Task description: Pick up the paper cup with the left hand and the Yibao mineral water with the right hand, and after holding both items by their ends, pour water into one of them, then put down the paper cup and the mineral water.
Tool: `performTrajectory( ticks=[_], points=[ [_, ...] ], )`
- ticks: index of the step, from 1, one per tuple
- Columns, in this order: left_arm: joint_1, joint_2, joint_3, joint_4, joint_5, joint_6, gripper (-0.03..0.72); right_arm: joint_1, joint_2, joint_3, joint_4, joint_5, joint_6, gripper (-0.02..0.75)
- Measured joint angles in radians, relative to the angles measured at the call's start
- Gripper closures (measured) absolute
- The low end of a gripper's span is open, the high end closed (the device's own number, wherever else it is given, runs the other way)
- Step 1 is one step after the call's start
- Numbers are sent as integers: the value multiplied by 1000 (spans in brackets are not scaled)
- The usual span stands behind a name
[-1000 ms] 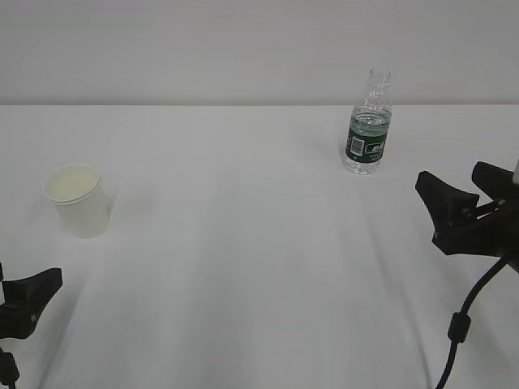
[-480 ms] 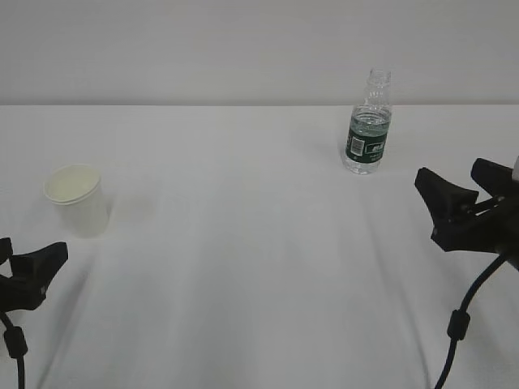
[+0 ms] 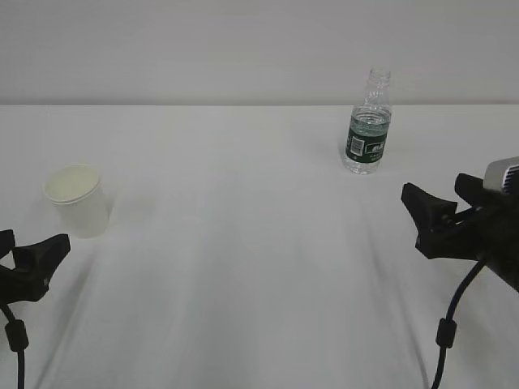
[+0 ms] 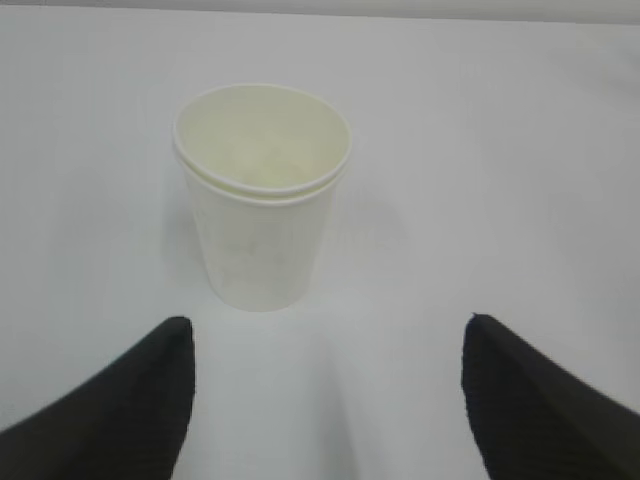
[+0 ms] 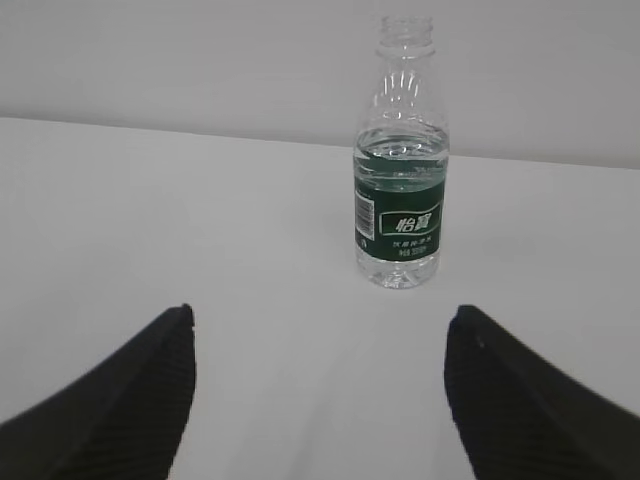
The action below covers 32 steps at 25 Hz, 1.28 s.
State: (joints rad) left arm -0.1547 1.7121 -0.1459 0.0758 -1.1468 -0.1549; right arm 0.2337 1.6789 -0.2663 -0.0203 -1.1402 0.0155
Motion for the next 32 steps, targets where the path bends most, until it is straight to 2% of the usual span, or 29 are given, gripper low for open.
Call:
performTrajectory(
  ticks=[32],
  points=[
    [0, 0, 0, 4, 0, 0, 95, 0, 221, -153, 0, -6, -25, 149]
  ],
)
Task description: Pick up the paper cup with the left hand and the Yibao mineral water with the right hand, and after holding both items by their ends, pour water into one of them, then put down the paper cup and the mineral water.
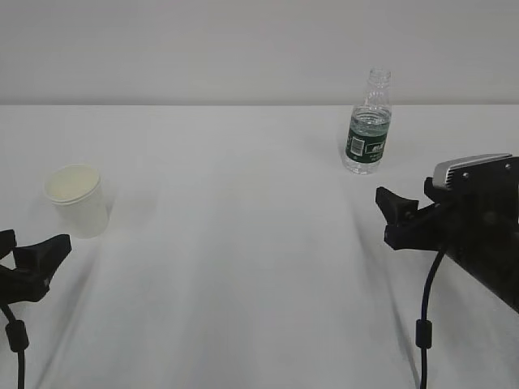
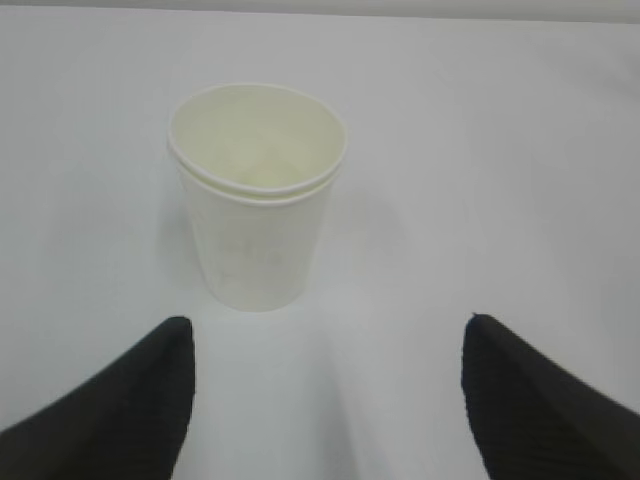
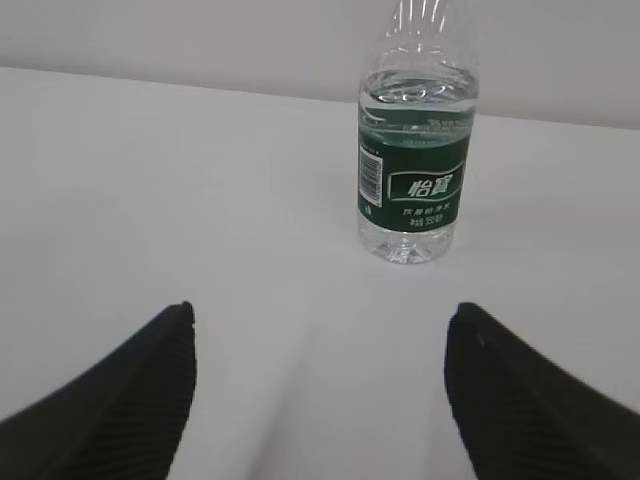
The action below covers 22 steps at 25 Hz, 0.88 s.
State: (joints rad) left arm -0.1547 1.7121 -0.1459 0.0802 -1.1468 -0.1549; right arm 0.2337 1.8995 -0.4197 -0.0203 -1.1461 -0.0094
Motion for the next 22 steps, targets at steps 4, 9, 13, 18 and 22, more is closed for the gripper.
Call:
performTrajectory(
  ticks=[4, 9, 13, 18, 22],
  points=[
    [0, 0, 0, 0, 0, 0, 95, 0, 26, -28, 8, 0, 0, 149],
    [0, 0, 0, 2, 0, 0, 95, 0, 47, -54, 20, 0, -1, 125],
    [0, 0, 0, 5, 0, 0, 95, 0, 66, -68, 41, 0, -1, 83],
    [0, 0, 0, 5, 0, 0, 95, 0, 88, -81, 62, 0, -1, 78],
    [0, 0, 0, 7, 0, 0, 95, 0, 95, -92, 97, 0, -1, 80]
  ],
)
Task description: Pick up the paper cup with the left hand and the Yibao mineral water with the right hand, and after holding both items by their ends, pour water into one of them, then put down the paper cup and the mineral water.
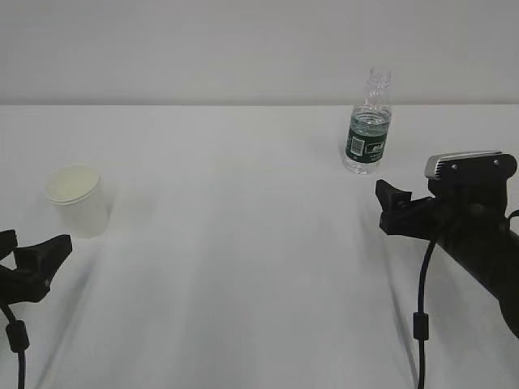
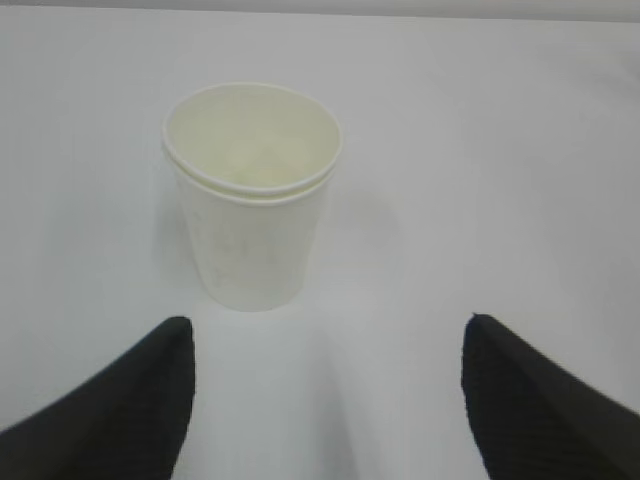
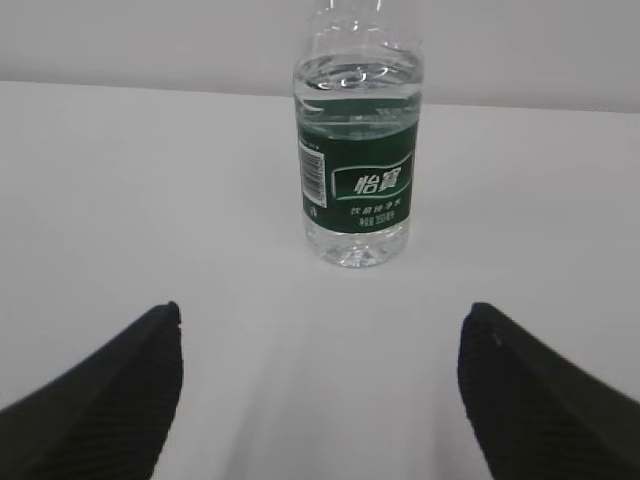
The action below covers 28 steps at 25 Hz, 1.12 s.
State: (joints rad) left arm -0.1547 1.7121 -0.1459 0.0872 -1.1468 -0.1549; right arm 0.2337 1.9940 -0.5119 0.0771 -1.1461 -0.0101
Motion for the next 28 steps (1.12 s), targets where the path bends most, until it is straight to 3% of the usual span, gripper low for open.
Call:
performTrajectory(
  ticks=[11, 18, 28],
  points=[
    [0, 0, 0, 1, 0, 0, 95, 0, 0, 0, 4, 0, 0, 125],
    [0, 0, 0, 2, 0, 0, 95, 0, 0, 0, 4, 0, 0, 55],
    [0, 0, 0, 2, 0, 0, 95, 0, 0, -47, 4, 0, 10, 48]
  ],
)
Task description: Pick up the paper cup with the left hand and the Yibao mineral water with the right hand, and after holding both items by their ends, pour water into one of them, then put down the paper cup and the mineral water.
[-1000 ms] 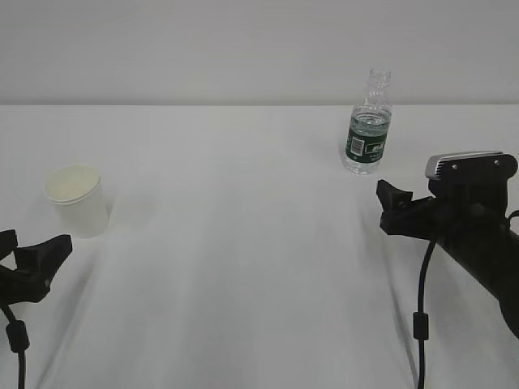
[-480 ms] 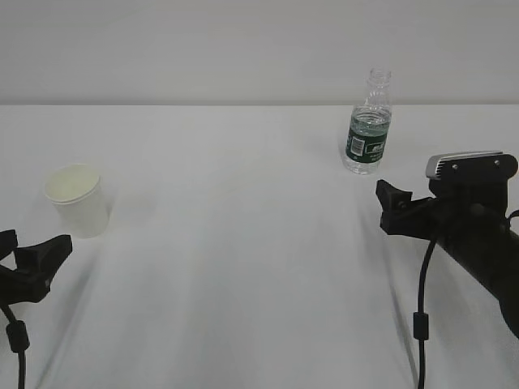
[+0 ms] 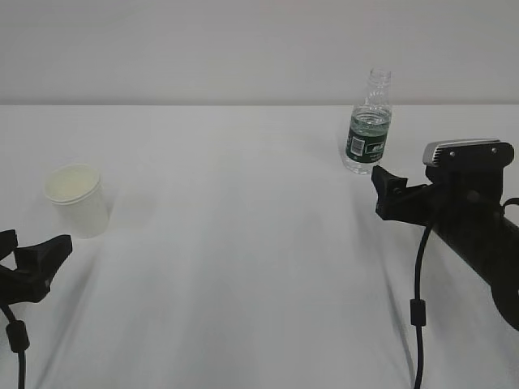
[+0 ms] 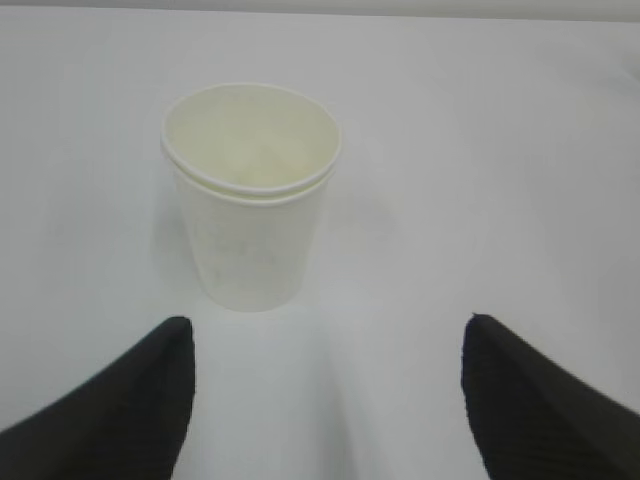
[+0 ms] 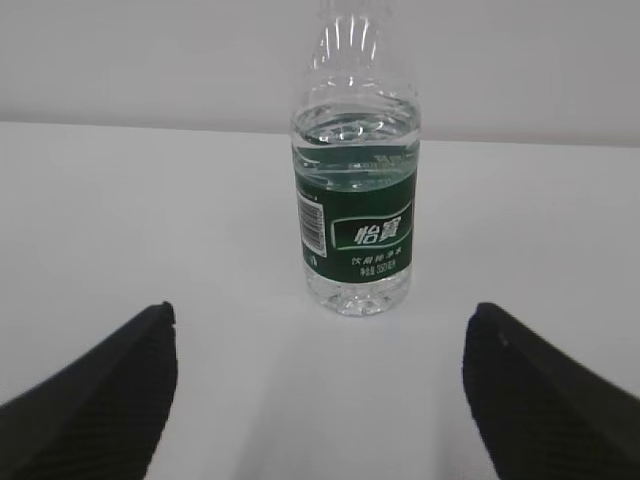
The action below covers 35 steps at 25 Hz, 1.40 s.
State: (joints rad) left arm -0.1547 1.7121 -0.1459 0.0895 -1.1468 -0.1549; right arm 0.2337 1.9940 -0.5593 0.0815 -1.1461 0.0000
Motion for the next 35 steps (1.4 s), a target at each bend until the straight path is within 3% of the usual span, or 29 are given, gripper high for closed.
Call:
performTrajectory(
  ticks=[35],
  points=[
    [0, 0, 0, 3, 0, 0, 95, 0, 128, -196, 0, 66, 0, 54]
  ],
)
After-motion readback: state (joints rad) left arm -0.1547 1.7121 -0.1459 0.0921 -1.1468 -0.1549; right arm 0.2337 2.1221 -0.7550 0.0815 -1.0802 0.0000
